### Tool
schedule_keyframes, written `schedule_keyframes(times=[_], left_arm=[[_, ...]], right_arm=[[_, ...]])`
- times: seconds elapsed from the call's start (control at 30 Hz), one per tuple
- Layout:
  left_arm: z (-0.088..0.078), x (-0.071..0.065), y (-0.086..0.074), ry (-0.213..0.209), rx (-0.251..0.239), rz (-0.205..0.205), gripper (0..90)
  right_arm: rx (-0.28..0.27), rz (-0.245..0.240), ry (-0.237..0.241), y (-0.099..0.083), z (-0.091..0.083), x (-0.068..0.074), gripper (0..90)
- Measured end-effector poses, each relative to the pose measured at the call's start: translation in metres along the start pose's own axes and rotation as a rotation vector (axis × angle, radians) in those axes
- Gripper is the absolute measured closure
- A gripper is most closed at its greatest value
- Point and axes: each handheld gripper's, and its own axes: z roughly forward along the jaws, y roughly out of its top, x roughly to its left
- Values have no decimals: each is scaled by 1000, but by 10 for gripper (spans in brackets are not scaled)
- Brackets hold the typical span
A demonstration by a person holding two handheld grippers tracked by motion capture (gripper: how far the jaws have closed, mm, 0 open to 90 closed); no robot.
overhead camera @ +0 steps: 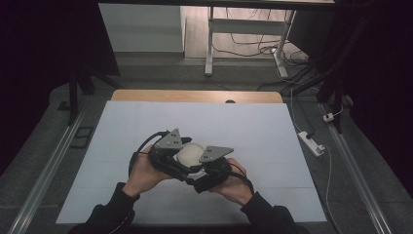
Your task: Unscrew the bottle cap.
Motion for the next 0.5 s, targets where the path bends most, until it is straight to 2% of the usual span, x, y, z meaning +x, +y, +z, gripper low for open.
schedule_keyframes(times=[0.27,0.5], left_arm=[[-6,5,-1,22,-15,-20,88],[-12,12,-4,58,-25,-36,89]], right_arm=[[3,1,-2,-2,0,-2,65],[7,0,6,-4,-1,-1,65]])
